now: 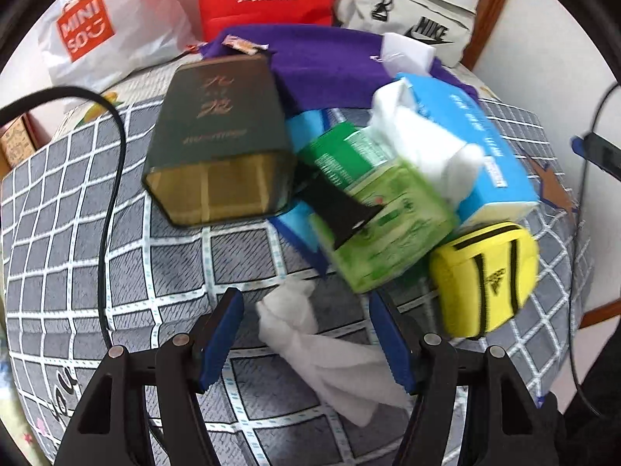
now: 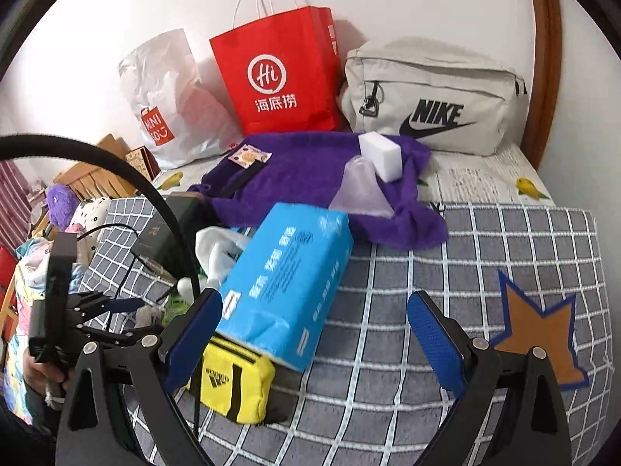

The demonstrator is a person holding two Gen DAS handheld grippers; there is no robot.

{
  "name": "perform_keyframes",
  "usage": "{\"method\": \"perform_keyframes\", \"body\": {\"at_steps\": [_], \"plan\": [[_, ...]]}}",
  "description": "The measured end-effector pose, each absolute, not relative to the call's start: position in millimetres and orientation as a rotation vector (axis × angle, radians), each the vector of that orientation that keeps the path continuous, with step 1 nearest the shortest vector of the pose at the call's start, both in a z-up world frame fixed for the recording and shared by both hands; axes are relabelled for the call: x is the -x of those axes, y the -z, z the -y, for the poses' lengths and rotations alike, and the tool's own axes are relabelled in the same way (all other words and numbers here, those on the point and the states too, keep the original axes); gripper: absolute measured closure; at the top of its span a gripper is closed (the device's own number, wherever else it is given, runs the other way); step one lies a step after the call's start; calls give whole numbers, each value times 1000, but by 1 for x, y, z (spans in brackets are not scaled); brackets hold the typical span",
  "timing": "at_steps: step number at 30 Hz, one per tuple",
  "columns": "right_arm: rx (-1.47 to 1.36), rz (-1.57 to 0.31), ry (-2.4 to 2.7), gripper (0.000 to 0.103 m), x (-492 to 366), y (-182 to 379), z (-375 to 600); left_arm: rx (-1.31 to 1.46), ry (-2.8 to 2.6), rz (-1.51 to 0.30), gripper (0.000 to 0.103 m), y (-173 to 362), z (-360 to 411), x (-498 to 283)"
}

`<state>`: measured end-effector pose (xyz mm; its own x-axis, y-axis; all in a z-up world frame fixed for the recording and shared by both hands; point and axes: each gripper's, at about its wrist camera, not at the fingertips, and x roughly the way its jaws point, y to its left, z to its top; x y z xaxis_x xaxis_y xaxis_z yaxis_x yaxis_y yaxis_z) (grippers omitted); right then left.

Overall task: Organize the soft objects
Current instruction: 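Reach the left tool to the white tissue in the pile and close on it, then grasp the yellow Adidas pouch with the right tool while the left holds the tissue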

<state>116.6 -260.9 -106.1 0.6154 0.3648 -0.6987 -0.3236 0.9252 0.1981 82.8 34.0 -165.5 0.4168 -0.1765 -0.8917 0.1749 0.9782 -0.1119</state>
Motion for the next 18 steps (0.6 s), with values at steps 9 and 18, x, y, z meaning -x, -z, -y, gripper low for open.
{"method": "perform_keyframes", "body": {"at_steps": [9, 18], "plan": [[-55, -873, -407, 8, -102, 126, 262, -69, 183, -1030, 44, 186, -34, -68], [16, -961, -535, 9, -85, 154, 232, -41, 156, -984, 82, 183, -42, -62]]}}
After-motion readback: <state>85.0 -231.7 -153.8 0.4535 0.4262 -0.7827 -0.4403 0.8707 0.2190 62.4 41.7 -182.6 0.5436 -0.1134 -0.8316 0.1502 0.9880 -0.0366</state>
